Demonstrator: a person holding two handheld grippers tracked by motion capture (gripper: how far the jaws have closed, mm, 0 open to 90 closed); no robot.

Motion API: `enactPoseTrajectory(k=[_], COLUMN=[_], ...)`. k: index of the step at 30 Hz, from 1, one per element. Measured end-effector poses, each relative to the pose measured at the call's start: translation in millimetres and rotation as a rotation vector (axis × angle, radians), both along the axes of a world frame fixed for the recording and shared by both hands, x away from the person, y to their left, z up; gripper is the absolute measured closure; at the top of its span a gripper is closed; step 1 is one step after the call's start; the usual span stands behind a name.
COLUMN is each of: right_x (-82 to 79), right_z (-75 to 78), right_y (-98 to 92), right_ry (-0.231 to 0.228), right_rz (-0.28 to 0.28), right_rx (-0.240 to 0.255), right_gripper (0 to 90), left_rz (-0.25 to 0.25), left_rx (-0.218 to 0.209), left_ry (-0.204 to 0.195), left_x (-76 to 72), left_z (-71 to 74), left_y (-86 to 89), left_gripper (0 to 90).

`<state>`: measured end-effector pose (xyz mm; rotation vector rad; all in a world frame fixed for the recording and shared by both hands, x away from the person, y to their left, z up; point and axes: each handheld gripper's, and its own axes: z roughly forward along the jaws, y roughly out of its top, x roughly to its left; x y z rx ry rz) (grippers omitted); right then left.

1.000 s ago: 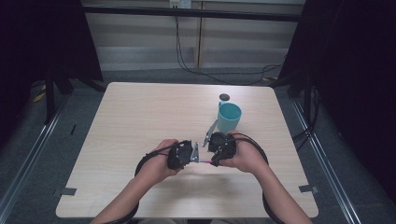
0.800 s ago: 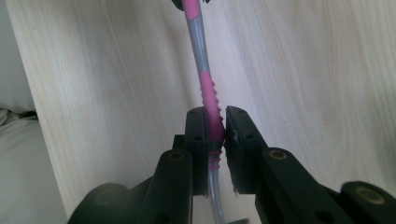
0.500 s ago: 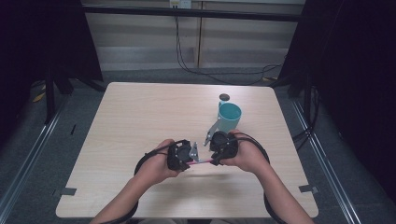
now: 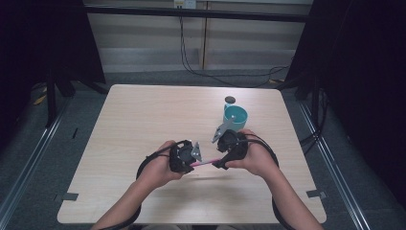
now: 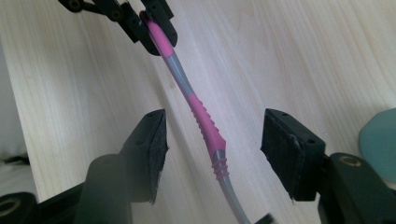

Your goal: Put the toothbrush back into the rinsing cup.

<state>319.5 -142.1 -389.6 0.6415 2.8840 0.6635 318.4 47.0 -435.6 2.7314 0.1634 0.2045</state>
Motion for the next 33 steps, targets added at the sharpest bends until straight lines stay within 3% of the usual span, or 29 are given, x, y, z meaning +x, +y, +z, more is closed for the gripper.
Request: enactPoseTrajectory(k=[8, 21, 30, 33], right_x=[-0.4, -2.0, -2.6, -1.6], right_z=[9.7, 15.7, 7.9, 3.4], right_y=[-6.2, -13.5, -21.3, -25.7], right_ry=[-0.026, -0.027, -0.011, 0.002], right_rz=[-0.056, -0.083, -0.109, -0.136], right_rx=[0.048, 0.087, 0.089, 0.117], right_gripper=[35.5, 33.6, 33.4, 33.6], left_rz=[0.060, 0.159, 0.208, 0.209], left_rx=[-0.005, -0.033, -0.055, -0.059], left_ry=[0.030, 0.048, 0.053, 0.063], left_x=[8.9, 16.9, 19.5, 18.8], left_z=[-0.2, 0.6, 4.6, 3.0], left_y=[11.8, 36.5, 47.9, 49.6], left_gripper=[81.9, 81.9, 81.9, 81.9])
